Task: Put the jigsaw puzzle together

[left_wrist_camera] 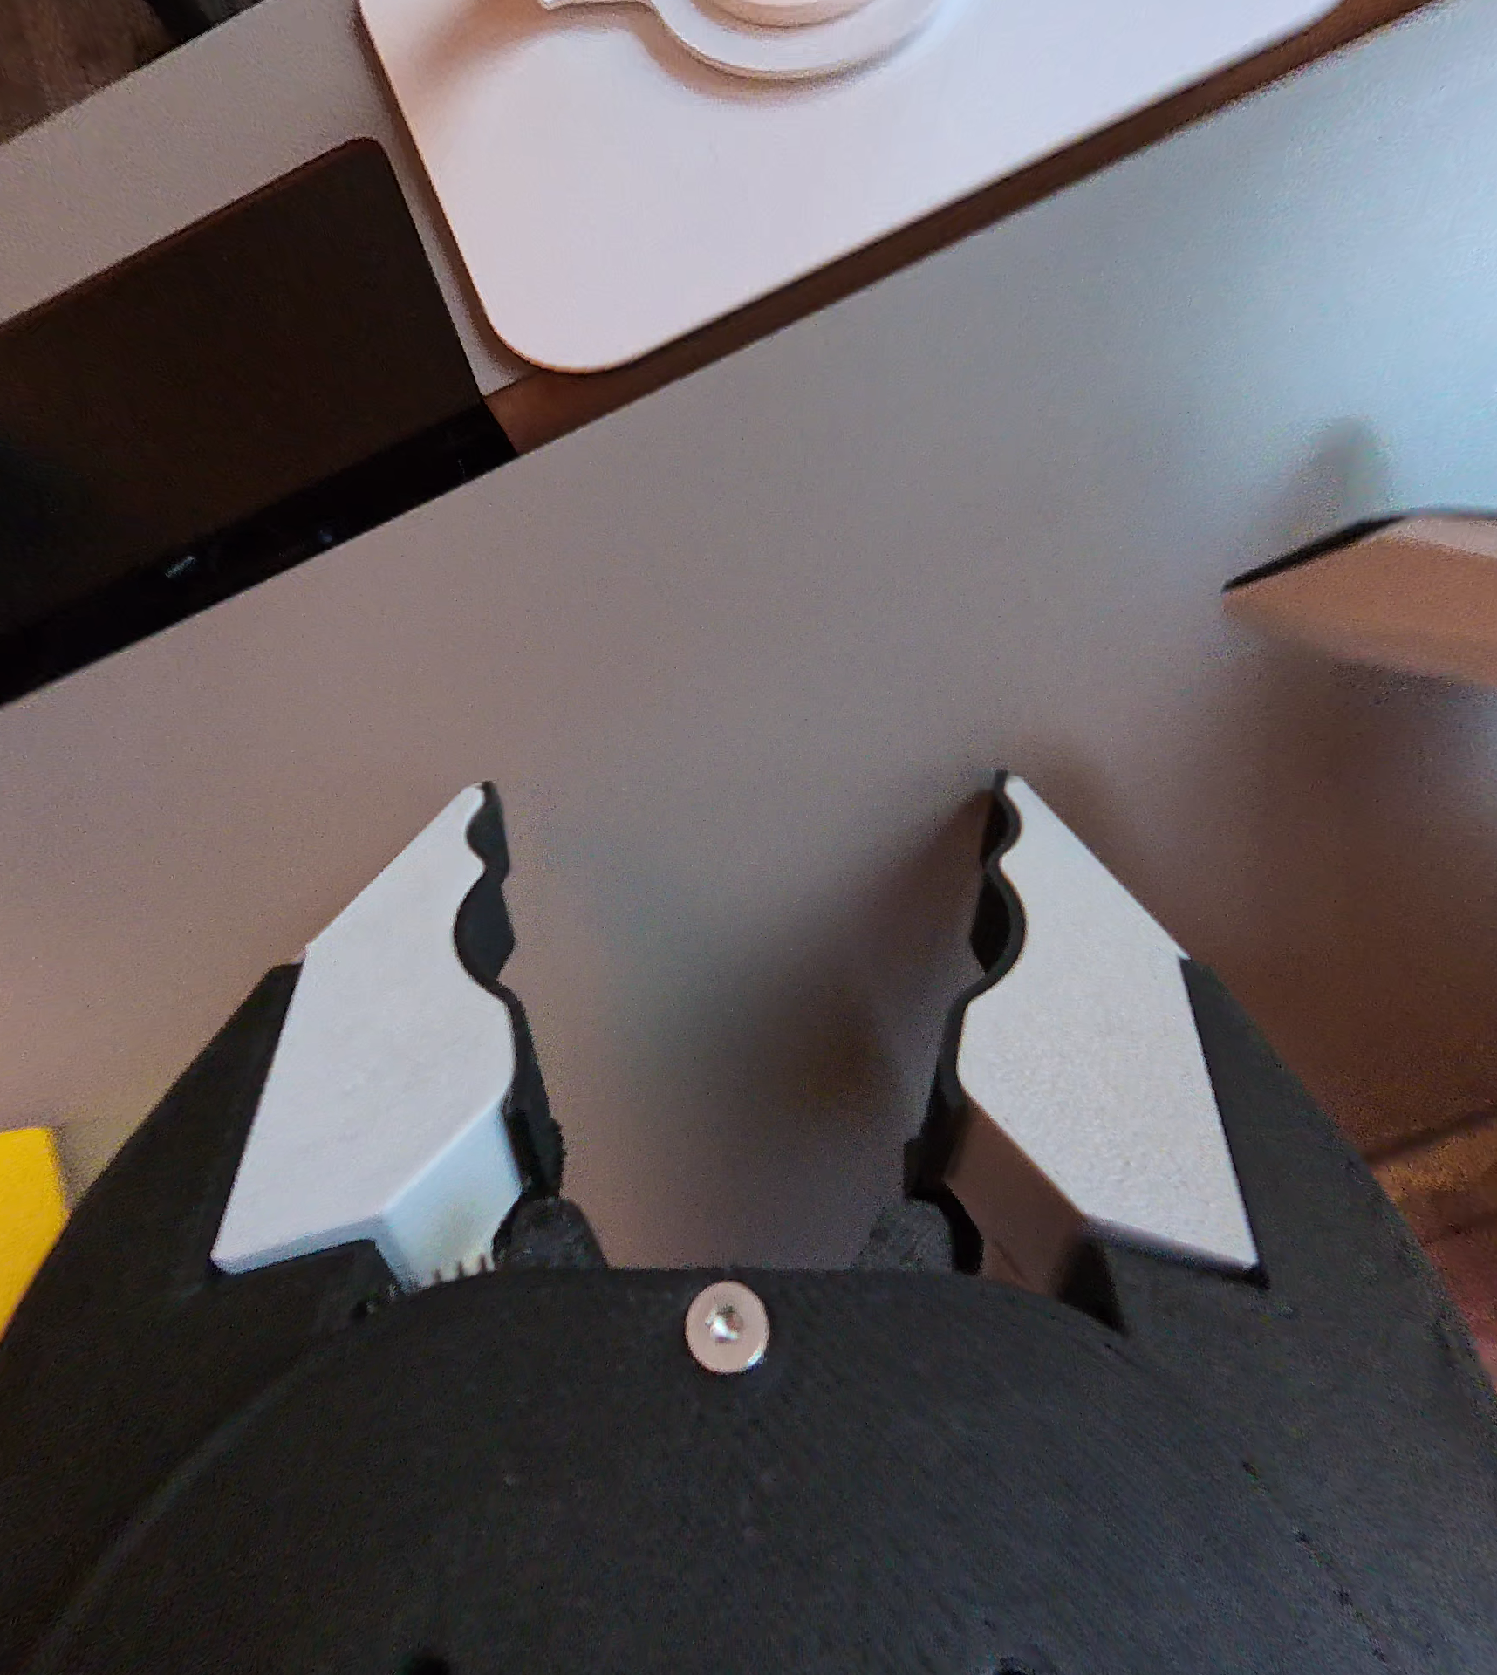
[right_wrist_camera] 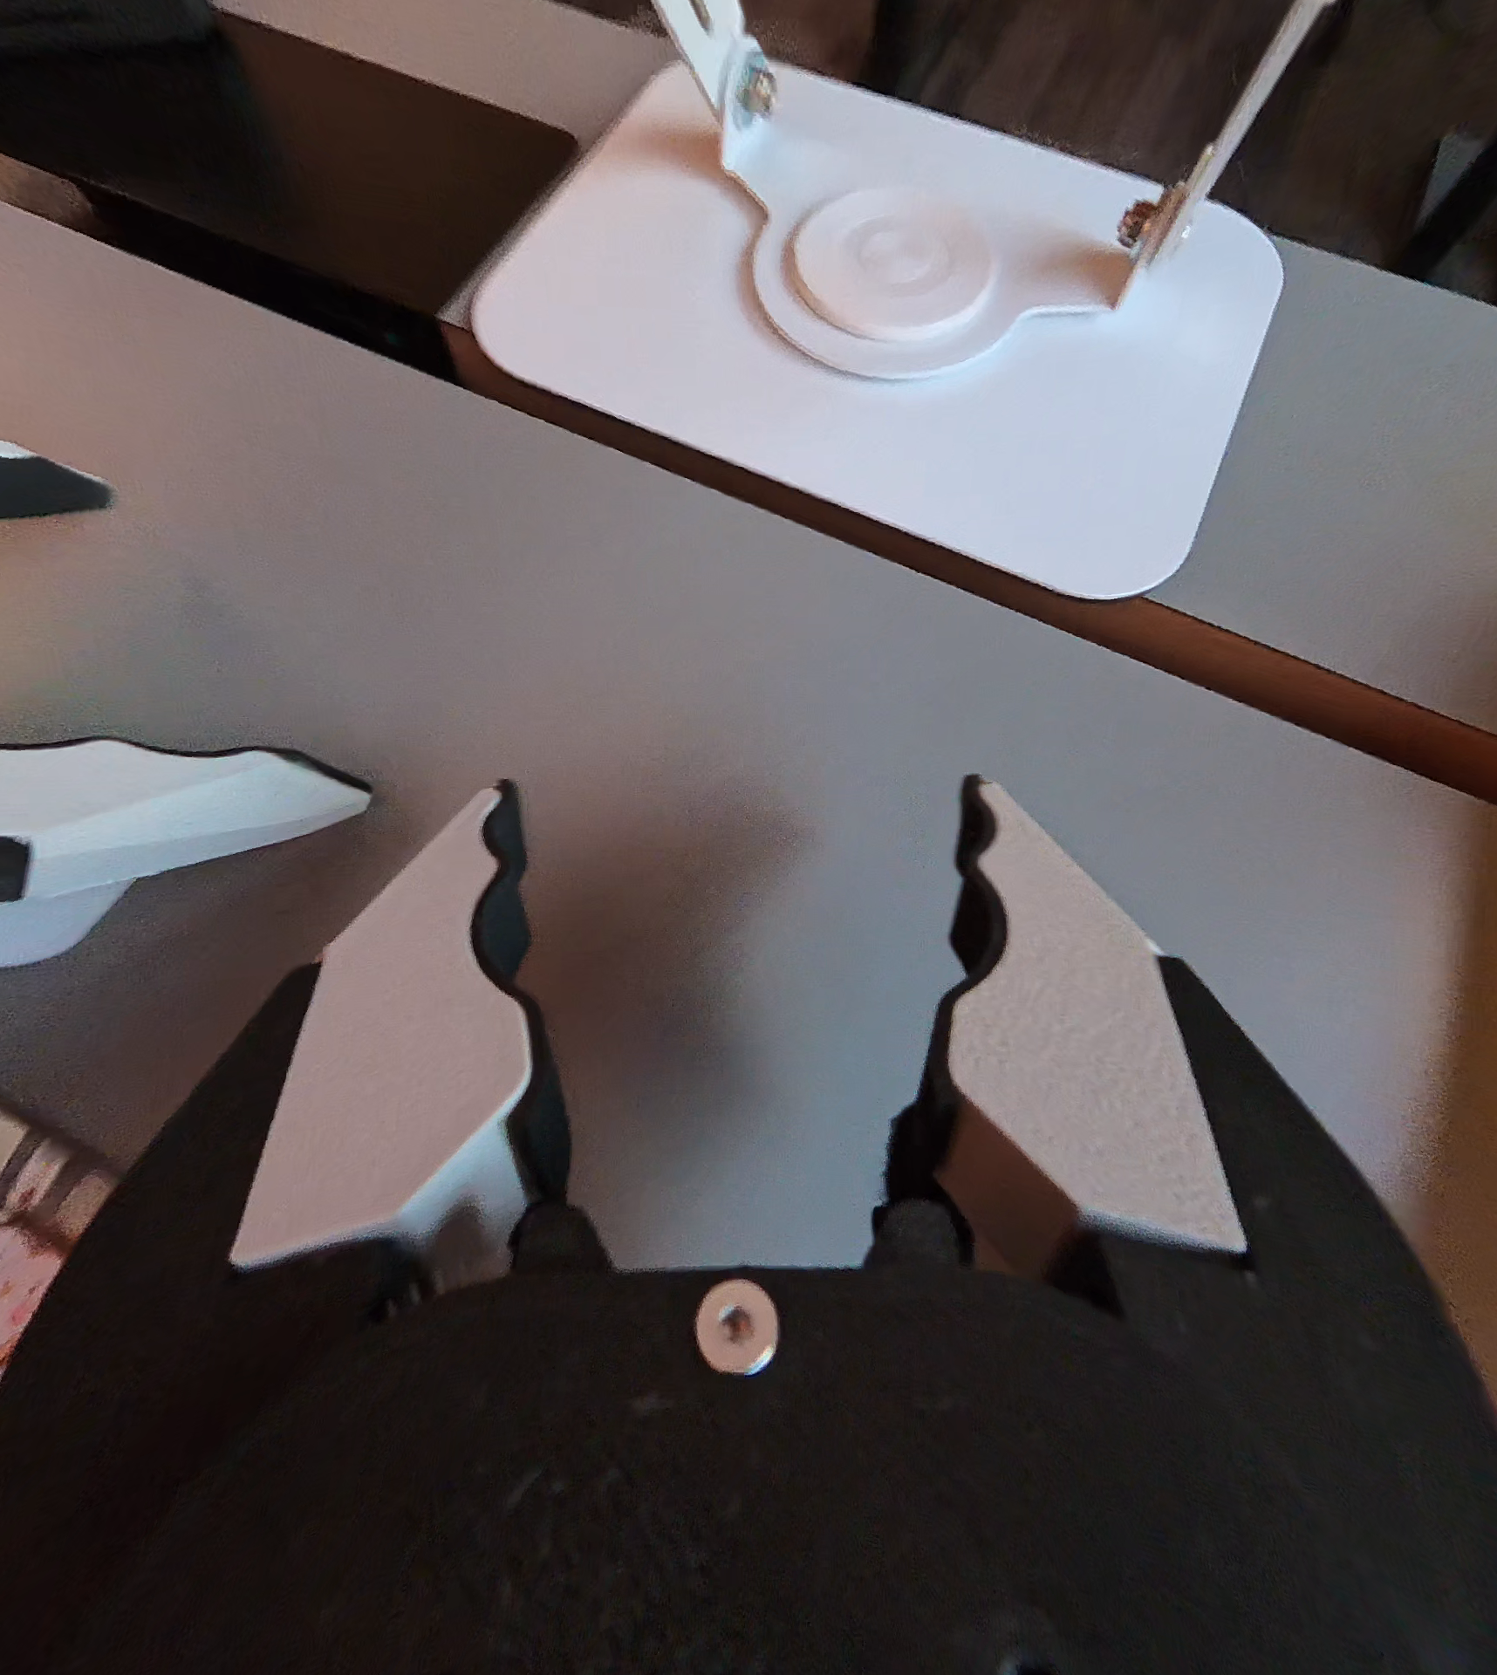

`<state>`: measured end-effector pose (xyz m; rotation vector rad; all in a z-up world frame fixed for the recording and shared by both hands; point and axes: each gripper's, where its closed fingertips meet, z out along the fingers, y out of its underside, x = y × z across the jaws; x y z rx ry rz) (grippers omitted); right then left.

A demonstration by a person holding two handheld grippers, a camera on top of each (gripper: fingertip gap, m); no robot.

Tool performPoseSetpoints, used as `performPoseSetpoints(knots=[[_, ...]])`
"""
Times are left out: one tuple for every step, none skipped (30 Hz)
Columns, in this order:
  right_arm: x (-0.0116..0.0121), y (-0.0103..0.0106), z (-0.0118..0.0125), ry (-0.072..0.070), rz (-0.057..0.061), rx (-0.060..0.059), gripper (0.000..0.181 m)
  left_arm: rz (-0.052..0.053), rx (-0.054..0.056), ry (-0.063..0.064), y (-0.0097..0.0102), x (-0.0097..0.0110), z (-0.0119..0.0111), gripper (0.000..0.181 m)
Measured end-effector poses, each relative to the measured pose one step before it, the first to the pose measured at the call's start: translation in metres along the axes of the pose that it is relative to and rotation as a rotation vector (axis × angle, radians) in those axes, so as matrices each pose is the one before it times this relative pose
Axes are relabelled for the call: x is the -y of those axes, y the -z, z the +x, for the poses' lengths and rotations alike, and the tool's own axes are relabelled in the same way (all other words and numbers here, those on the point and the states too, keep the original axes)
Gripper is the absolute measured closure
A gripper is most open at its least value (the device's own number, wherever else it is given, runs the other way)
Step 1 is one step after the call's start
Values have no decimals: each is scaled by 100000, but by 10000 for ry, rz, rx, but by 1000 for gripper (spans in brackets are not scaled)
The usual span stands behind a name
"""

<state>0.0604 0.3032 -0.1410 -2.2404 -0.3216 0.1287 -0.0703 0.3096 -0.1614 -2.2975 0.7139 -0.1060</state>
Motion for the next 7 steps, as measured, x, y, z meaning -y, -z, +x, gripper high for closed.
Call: performPoseSetpoints(knots=[[-40, -486, 249, 16, -242, -97, 79, 39, -51, 426, -465, 120, -159, 73], [41, -389, 199, 37, -112, -142, 74, 64, -117, 446, -465, 115, -87, 68], [103, -323, 296, -13, 2, -222, 71, 123, -94, 423, -477, 138, -109, 62], [85, -320, 220, -166, 64, -151, 68, 283, 141, 240, -355, 356, -377, 56], [10, -344, 111, -262, 19, -62, 63, 198, 157, 60, -277, 290, -320, 57], [-136, -364, 68, -235, -77, -36, 60, 1, 48, 38, -233, 208, -129, 56], [-202, -377, 61, -140, -103, -57, 57, -22, 64, 90, -292, 178, -137, 53]])
